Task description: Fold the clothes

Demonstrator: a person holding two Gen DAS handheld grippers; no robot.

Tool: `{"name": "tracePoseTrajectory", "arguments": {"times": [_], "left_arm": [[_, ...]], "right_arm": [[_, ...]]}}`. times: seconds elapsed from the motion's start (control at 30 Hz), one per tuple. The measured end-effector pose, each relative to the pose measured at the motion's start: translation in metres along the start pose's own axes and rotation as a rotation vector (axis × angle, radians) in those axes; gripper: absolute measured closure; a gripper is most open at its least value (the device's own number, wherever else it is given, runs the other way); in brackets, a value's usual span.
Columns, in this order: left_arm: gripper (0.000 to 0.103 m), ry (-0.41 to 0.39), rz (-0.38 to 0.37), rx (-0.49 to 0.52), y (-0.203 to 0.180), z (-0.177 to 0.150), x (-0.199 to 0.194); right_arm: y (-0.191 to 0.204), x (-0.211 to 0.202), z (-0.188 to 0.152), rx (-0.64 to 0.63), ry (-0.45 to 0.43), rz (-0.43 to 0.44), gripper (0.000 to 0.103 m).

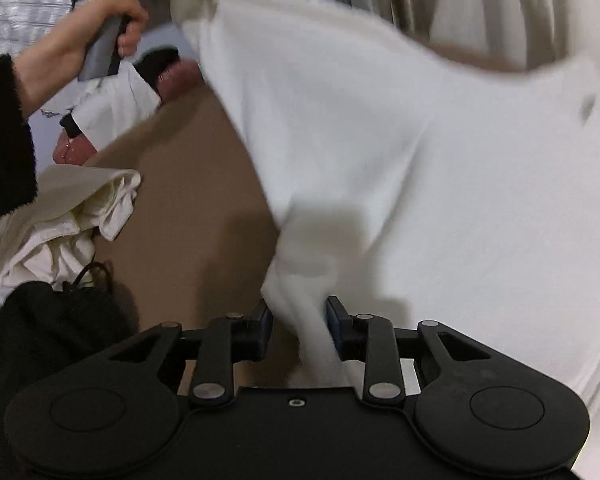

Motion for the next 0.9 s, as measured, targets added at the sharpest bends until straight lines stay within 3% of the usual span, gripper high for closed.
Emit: {"name": "tracePoseTrajectory", "arguments": {"times": [0.07,0.27,0.33,0.4,0.5,0.57,0.6,0.67,0.7,0.83,0.9], "left_arm": [[0.092,-0.028,-0.013,0.05,-0.006,0.007,-0.002],[0.092,-0.087,-0.064,-0.05,-0.004,0.046,-0.036],[0.092,-0.145,-0.07,-0.057,-0.008,0.063,-0.055],[0.092,-0.235,-0.002,-0.033,-0.015,0.08,-0.078],[0.091,-0.324,0.064,-0.045,-0.021,0.111,-0.095],[0.091,-0.342,0.077,-0.032,-0.027,0.129,-0.099],[0.091,-0.345,0.077,-0.023,-0.03,0.136,-0.099],[0.091,-0.321,0.05,-0.004,-0.038,0.139,-0.101],[0.091,-0.309,0.036,0.005,-0.042,0.14,-0.101],[0.091,-0.239,-0.095,-0.008,-0.055,0.129,-0.117],[0.091,-0.16,-0.238,-0.047,-0.069,0.117,-0.132]], "right_arm": [[0.002,-0.021,-0.007,0.017,-0.053,0.024,0.06],[-0.047,-0.092,-0.03,0.28,-0.149,0.164,0.058],[-0.058,-0.113,-0.036,0.275,-0.187,0.089,0.058],[-0.066,-0.124,-0.044,0.258,-0.171,0.004,0.058],[-0.053,-0.1,-0.056,0.127,0.075,-0.145,0.066],[-0.034,-0.074,-0.067,0.025,0.141,-0.102,0.066],[-0.032,-0.057,-0.071,0.052,0.188,-0.048,0.066],[-0.035,-0.023,-0.081,0.156,0.294,0.08,0.062],[-0.032,-0.015,-0.084,0.153,0.299,0.08,0.062],[-0.031,-0.047,-0.071,0.15,0.198,0.123,0.063],[-0.036,-0.073,-0.067,0.181,0.125,0.128,0.063]]}}
Point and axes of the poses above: each gripper's, at about its wrist camera, not at the fingertips, and x roughly the way its jaws point, y to its left, z to its top, the point moved 1 cm from there along x, roughly the way its jaws point, and after that the axes turned 4 degrees about -y, right-handed, at the moved point
